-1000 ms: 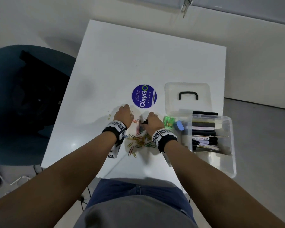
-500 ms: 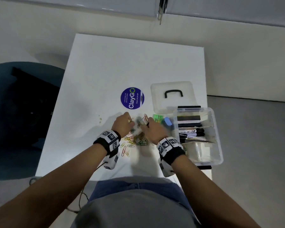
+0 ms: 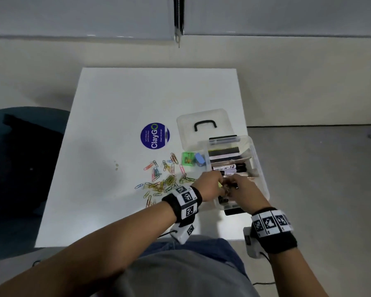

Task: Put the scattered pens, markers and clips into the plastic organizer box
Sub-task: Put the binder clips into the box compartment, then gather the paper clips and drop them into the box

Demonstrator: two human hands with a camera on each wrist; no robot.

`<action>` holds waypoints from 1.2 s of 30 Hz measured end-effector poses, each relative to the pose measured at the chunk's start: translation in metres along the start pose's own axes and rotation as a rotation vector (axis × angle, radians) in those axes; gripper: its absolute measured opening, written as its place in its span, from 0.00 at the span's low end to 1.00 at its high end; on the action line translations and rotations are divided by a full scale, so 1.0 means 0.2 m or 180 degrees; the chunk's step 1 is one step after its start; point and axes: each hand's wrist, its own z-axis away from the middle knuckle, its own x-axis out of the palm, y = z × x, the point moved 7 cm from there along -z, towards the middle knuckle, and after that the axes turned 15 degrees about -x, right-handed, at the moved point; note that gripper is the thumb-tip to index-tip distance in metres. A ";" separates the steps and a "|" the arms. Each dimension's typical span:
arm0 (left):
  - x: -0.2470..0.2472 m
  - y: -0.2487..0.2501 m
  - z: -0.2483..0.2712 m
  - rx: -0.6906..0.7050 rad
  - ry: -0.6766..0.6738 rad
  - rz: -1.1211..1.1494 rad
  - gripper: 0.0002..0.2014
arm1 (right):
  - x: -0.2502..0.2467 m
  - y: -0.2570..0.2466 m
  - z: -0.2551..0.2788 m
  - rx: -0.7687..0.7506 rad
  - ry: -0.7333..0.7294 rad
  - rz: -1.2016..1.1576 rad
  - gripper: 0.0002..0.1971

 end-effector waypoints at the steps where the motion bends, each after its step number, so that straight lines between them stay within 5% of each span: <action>1: 0.00 0.00 0.00 -0.0019 -0.0034 -0.0001 0.15 | 0.00 0.00 0.01 -0.0012 -0.0047 0.0145 0.13; 8: -0.03 -0.04 0.00 -0.0090 -0.0600 0.0671 0.24 | -0.01 0.02 0.02 -0.0128 -0.0248 0.0334 0.19; 13: -0.27 -0.18 -0.09 -0.0212 -0.0245 0.1614 0.09 | -0.07 0.03 -0.04 -0.0179 -0.0266 0.0288 0.15; 19: -0.43 -0.41 -0.37 -0.0524 0.1098 -0.0051 0.17 | -0.07 -0.35 -0.28 -0.1170 0.0264 0.1213 0.11; 22: -0.36 -0.51 -0.53 -0.0651 0.1152 -0.0716 0.16 | 0.14 -0.50 -0.47 -0.1638 -0.0230 0.2102 0.14; 26: -0.33 -0.55 -0.59 -0.0786 0.1181 -0.1013 0.21 | 0.34 -0.45 -0.67 -0.1276 -0.1356 0.3301 0.21; 29: -0.33 -0.51 -0.56 -0.0746 0.1157 -0.1031 0.27 | 0.39 -0.40 -0.72 -0.0936 -0.1845 0.3974 0.17; 36: -0.33 -0.55 -0.55 -0.0705 0.1236 -0.0856 0.24 | 0.41 -0.41 -0.78 -0.0891 -0.1677 0.3838 0.11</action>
